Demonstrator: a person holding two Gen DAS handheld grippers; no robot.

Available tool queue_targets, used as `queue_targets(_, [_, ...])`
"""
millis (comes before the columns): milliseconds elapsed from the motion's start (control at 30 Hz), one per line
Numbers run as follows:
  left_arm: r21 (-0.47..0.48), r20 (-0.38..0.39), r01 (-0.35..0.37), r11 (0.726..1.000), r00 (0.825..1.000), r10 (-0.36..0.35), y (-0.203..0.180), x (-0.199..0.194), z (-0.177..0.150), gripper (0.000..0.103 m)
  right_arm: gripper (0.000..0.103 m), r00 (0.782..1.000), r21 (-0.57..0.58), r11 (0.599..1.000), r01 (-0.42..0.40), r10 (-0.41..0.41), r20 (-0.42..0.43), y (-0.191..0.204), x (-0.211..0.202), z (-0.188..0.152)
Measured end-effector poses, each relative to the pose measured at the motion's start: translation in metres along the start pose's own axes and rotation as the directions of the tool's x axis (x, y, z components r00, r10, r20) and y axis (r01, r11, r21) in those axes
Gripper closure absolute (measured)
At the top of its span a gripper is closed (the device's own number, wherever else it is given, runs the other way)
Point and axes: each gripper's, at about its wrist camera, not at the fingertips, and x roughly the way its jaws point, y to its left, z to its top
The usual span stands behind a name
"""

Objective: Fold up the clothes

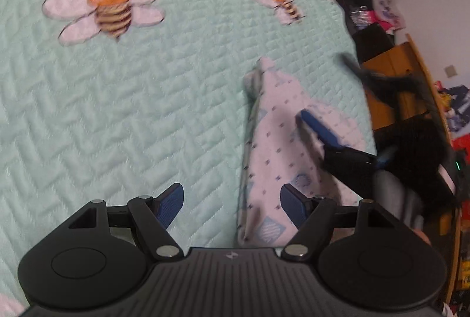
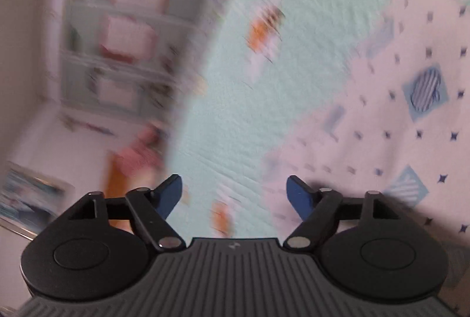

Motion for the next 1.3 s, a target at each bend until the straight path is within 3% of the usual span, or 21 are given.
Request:
queue_targets(100, [-0.019, -0.011, -0.025, 1.000, 1.000, 0.024, 0.007, -0.004, -0.003, 0.028, 0.023, 1.000, 0.006, 1.000, 0.023, -0.023, 0.008, -0.002, 0.002, -0.003])
queue_targets(300, [-0.053, -0.010, -0.031, 0.998, 0.999, 0.031, 0.016, -0.007, 0.007, 0.028, 0.023, 0.992, 0.041, 0.992, -0.123, 0.121, 0.042, 0.018, -0.024, -0.014])
queue_targets(367, [-0.093, -0.020, 0.033, 0.995, 0.999, -0.035, 0.020, -0.006, 0.013, 0.027, 0.023, 0.988, 0.088, 0.985, -0.150, 0.146, 0.049, 0.016, -0.028, -0.019])
queue_targets(433, [-0.153, -0.028, 0.132, 0.979, 0.990, -0.138, 0.024, -0.001, 0.020, 0.027, 0.023, 0.993, 0.120, 0.988, -0.100, 0.092, 0.070, 0.004, -0.033, -0.024])
queue_targets(500, [-0.196, -0.041, 0.183, 0.963, 0.980, -0.195, 0.023, 0.011, 0.032, 0.027, 0.021, 0.991, 0.111, 0.990, -0.084, 0.071, 0.113, -0.004, -0.049, -0.034])
queue_targets(600, [-0.235, -0.032, 0.206, 0.950, 0.975, -0.219, 0.018, 0.031, 0.052, 0.027, 0.021, 0.978, 0.094, 0.992, -0.086, 0.065, 0.200, -0.018, -0.078, -0.051])
queue_targets(667, [-0.252, -0.021, 0.208, 0.945, 0.975, -0.221, 0.014, 0.045, 0.063, 0.027, 0.020, 0.970, 0.078, 0.996, -0.035, 0.015, 0.244, -0.028, -0.090, -0.057])
queue_targets(733, [-0.245, -0.023, 0.212, 0.946, 0.974, -0.224, 0.007, 0.059, 0.074, 0.027, 0.020, 0.968, 0.088, 0.996, 0.003, -0.025, 0.251, -0.039, -0.091, -0.060])
queue_targets(1000, [-0.243, -0.022, 0.283, 0.928, 0.955, -0.297, -0.009, 0.095, 0.128, 0.029, 0.020, 0.966, 0.056, 0.998, 0.014, -0.028, 0.256, -0.046, -0.085, -0.066])
queue_targets(1133, [-0.178, 0.054, 0.273, 0.946, 0.962, -0.267, -0.015, 0.082, 0.157, 0.029, 0.020, 0.966, 0.040, 0.999, 0.028, -0.037, 0.255, -0.044, -0.083, -0.067])
queue_targets(1233, [-0.150, 0.063, 0.264, 0.953, 0.964, -0.257, -0.015, 0.066, 0.169, 0.028, 0.020, 0.967, 0.035, 0.999, 0.029, -0.037, 0.253, -0.043, -0.082, -0.067])
queue_targets(1300, [-0.108, 0.077, 0.212, 0.971, 0.976, -0.205, -0.014, 0.049, 0.165, 0.028, 0.020, 0.967, 0.032, 0.999, 0.029, -0.036, 0.251, -0.043, -0.082, -0.066])
